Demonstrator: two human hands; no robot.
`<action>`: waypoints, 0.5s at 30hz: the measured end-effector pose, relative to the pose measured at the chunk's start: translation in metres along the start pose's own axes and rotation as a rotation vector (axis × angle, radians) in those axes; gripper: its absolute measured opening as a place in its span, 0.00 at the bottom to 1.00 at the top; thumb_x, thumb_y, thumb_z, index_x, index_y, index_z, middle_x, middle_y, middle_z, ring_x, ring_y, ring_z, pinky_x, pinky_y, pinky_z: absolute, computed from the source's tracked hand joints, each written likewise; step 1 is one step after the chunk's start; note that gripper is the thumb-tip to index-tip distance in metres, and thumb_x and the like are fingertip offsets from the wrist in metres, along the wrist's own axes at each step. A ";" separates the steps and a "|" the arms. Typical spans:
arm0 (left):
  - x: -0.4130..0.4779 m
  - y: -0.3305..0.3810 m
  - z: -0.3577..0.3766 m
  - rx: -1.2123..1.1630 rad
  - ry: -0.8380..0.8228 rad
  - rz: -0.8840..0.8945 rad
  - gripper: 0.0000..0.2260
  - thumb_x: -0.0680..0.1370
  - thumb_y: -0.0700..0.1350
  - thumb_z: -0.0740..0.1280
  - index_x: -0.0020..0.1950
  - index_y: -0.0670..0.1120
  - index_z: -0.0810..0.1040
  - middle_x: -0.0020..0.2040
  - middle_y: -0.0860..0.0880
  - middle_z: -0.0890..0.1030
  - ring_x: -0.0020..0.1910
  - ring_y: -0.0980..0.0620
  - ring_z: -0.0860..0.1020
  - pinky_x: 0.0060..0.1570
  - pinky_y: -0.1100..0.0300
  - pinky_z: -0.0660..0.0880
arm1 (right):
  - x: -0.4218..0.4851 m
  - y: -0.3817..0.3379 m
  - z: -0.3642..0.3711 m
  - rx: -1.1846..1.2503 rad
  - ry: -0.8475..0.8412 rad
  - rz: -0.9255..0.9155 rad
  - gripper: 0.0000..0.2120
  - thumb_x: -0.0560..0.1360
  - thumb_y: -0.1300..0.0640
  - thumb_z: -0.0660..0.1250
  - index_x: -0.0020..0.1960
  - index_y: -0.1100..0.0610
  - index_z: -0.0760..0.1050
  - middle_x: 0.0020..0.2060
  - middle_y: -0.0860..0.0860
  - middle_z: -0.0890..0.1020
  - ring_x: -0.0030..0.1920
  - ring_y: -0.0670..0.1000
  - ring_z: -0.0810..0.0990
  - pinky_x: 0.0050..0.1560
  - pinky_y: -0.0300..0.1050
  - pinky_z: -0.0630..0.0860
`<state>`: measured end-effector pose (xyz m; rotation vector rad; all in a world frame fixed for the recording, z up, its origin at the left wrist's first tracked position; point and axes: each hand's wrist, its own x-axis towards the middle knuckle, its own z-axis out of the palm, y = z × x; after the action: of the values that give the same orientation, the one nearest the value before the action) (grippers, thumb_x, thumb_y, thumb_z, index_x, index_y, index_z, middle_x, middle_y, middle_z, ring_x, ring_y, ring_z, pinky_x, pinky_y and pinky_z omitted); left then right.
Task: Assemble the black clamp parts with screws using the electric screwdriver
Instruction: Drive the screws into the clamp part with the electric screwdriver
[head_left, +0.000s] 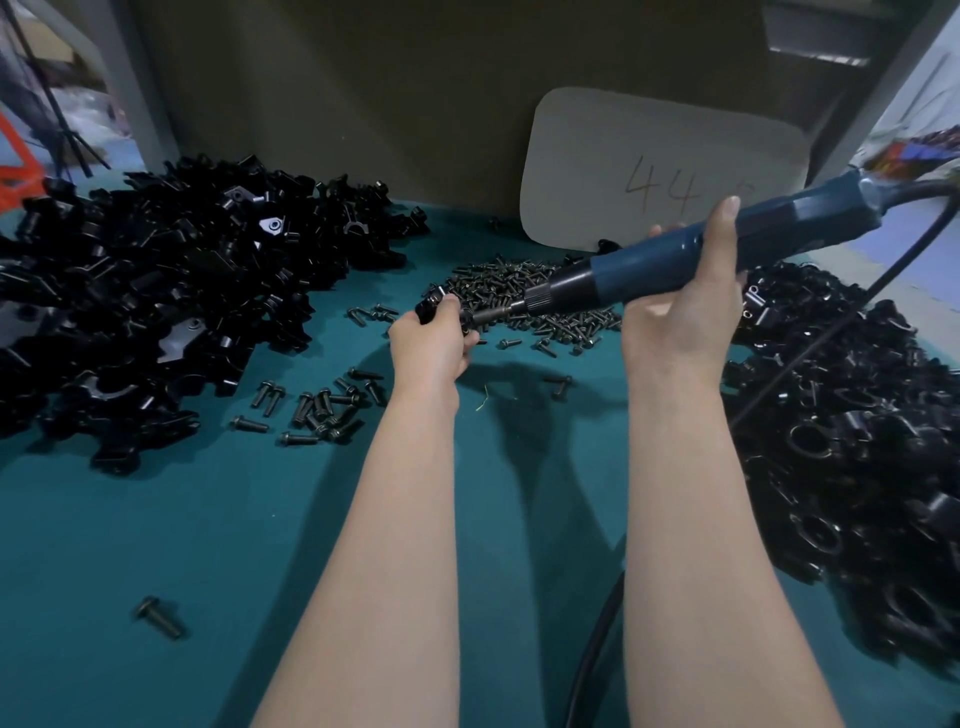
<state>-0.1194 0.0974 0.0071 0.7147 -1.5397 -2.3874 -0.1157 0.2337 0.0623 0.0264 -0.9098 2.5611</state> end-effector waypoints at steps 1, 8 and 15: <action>0.000 0.000 0.000 0.006 0.003 0.008 0.05 0.82 0.45 0.61 0.52 0.43 0.71 0.50 0.44 0.78 0.42 0.49 0.78 0.37 0.63 0.74 | 0.000 0.000 0.000 -0.003 0.002 0.000 0.22 0.79 0.54 0.64 0.70 0.57 0.64 0.54 0.52 0.74 0.50 0.51 0.78 0.65 0.48 0.72; 0.002 -0.001 0.000 -0.018 0.067 -0.001 0.09 0.82 0.45 0.61 0.42 0.47 0.68 0.58 0.38 0.80 0.43 0.48 0.79 0.41 0.60 0.78 | -0.003 0.004 0.009 -0.056 -0.107 -0.036 0.18 0.80 0.56 0.62 0.68 0.55 0.62 0.47 0.49 0.75 0.47 0.49 0.78 0.55 0.41 0.75; 0.007 -0.005 -0.004 0.022 0.084 -0.003 0.06 0.82 0.44 0.61 0.46 0.44 0.69 0.57 0.38 0.80 0.42 0.49 0.80 0.42 0.60 0.80 | -0.006 0.007 0.011 -0.083 -0.173 -0.062 0.24 0.80 0.59 0.61 0.73 0.58 0.58 0.45 0.51 0.74 0.43 0.48 0.77 0.48 0.39 0.77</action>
<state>-0.1230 0.0935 -0.0003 0.8115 -1.5351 -2.3146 -0.1143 0.2197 0.0652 0.2512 -1.0614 2.4907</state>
